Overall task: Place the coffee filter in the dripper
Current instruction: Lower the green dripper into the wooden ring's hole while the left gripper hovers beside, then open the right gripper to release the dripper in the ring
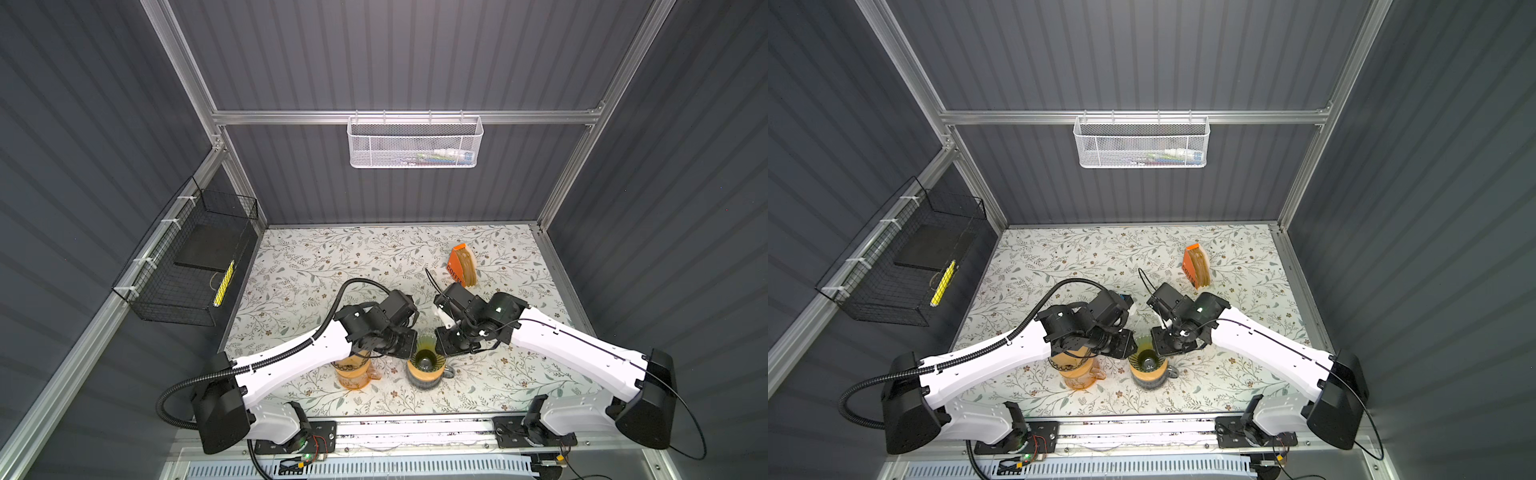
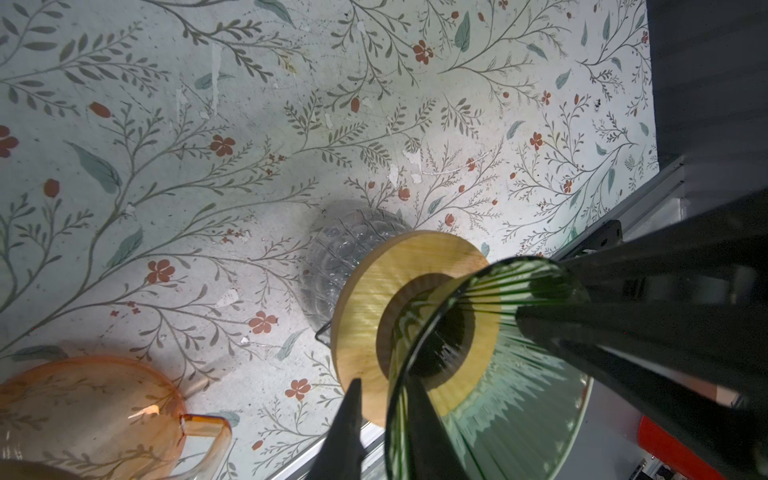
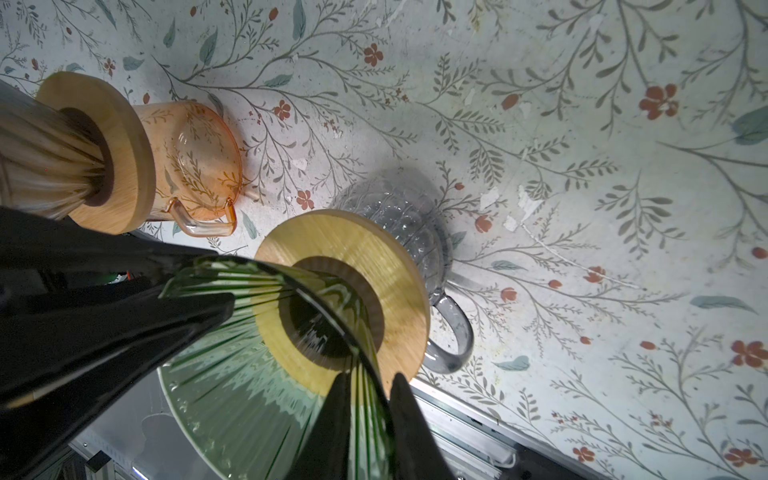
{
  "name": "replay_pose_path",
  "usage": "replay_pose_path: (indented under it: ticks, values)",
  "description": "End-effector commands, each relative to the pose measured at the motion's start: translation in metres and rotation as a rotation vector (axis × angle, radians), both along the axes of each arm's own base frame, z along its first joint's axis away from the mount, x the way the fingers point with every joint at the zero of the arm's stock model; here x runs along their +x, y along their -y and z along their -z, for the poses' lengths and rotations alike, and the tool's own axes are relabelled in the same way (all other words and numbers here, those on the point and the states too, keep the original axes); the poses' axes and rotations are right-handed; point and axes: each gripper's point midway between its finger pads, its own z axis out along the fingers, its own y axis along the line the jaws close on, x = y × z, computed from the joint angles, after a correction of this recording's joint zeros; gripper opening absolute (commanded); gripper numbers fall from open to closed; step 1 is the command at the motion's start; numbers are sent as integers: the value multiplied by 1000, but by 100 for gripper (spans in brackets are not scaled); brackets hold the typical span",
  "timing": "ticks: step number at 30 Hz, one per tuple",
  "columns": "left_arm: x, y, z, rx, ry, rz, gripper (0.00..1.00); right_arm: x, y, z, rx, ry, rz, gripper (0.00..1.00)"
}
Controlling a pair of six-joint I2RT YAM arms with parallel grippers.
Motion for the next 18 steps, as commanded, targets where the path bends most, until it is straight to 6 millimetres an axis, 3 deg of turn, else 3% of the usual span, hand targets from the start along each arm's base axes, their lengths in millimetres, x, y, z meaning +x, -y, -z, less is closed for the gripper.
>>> replay_pose_path:
  ticks: [1, 18]
  values:
    - [0, 0, -13, -9, 32, 19, 22, 1, 0, -8, -11, 15, -10, 22]
    - [8, 2, -34, -26, 88, 13, 22, 11, 12, -37, -23, 115, 11, 29]
